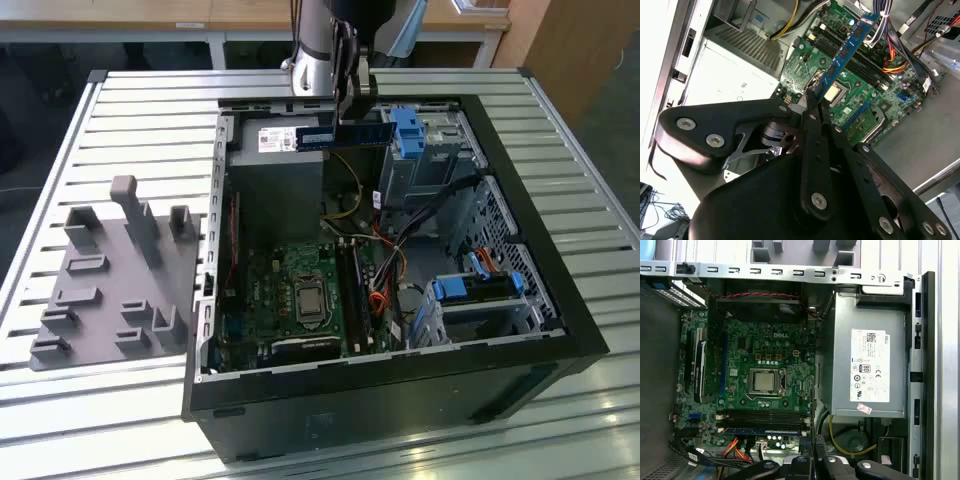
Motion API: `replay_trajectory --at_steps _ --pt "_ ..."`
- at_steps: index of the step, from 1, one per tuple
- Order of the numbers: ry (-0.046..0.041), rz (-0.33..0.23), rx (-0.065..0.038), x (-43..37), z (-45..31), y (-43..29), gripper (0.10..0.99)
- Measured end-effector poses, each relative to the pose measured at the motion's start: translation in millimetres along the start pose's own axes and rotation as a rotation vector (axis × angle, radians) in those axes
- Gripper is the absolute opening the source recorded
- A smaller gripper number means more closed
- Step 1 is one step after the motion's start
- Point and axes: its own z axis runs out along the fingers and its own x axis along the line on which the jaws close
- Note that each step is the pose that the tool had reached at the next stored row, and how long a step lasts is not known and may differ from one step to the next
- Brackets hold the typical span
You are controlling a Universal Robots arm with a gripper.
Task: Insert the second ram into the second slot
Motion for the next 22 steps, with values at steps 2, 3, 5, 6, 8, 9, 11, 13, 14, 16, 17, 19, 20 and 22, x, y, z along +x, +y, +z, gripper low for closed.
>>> replay_trajectory --at_steps 2,3,5,6,8,9,11,13,14,16,17,19,20,22 --pt "0.0 0.0 0.0 0.0 0.0 0.0 0.137" --pt "0.0 0.0 0.0 0.0 0.0 0.0 0.137" --pt "0.0001 0.0 0.0 0.1 0.0 0.0 0.137" --pt "0.0002 0.0 0.0 0.5 -0.1 0.1 0.137" --pt "0.0 0.0 0.0 1.8 0.0 0.0 0.137" --pt "0.0 0.0 0.0 2.5 -0.1 0.1 0.137" --pt "0.0 0.0 0.0 3.8 -0.1 0.1 0.137" --pt "0.0 0.0 0.0 5.0 -0.1 0.2 0.137" --pt "0.0 0.0 0.0 5.4 -0.1 0.2 0.137" --pt "0.0 0.0 0.0 6.2 -0.1 0.2 0.137" --pt "0.0 0.0 0.0 6.7 -0.1 0.2 0.137" --pt "0.0 0.0 0.0 7.9 -0.1 0.2 0.137" --pt "0.0 0.0 0.0 8.3 -0.1 0.3 0.137" --pt "-0.0001 0.0 0.0 9.7 -0.1 0.2 0.137"
